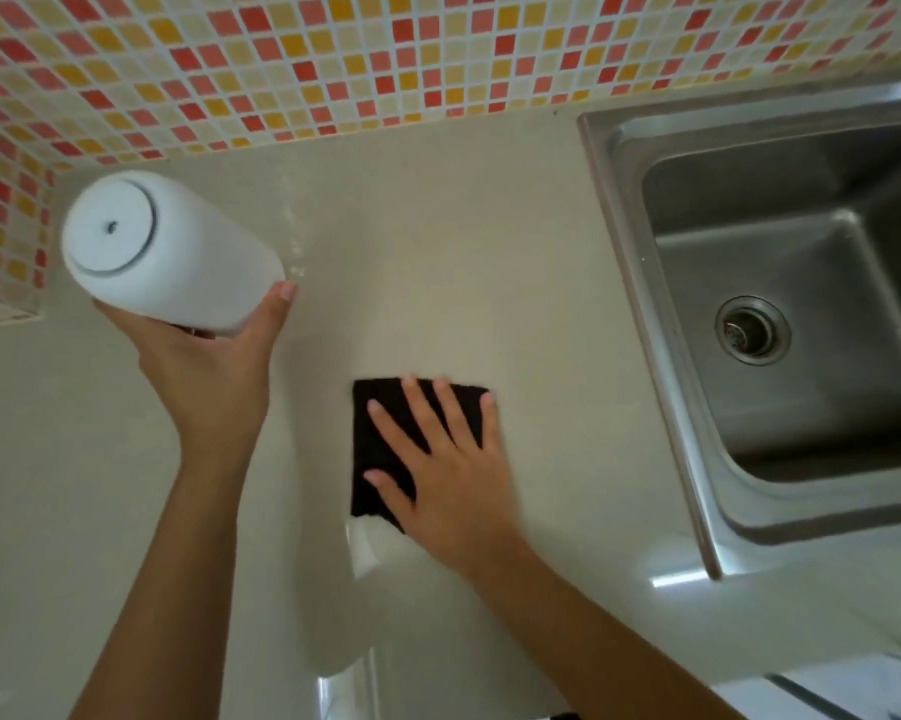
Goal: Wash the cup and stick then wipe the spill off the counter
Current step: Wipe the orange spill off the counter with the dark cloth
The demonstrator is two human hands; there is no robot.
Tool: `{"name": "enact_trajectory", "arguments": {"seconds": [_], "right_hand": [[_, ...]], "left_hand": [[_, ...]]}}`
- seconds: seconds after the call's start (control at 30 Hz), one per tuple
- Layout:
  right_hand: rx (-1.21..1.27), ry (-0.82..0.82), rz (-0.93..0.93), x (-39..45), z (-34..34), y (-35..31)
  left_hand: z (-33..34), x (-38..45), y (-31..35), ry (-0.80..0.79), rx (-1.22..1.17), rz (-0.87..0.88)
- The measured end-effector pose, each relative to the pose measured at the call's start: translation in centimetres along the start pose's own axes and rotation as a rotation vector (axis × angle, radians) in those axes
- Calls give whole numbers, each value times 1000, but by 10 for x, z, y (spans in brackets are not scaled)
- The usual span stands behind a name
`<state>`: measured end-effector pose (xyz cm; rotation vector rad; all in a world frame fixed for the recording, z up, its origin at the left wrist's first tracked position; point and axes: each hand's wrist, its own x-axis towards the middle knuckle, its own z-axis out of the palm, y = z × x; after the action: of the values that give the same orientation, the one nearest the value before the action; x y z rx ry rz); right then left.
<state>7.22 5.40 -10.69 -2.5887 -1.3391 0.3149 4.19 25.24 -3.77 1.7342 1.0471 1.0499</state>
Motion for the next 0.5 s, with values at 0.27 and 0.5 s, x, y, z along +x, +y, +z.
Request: {"name": "enact_trajectory", "arguments": {"seconds": [0.27,0.5], "right_hand": [[-148,123,461,35,-32,127],[-33,41,107,-35,13,-6]], "left_hand": [[22,-34,10,-68,-33,-38],[35,-48,25,-109,-28,9]]}}
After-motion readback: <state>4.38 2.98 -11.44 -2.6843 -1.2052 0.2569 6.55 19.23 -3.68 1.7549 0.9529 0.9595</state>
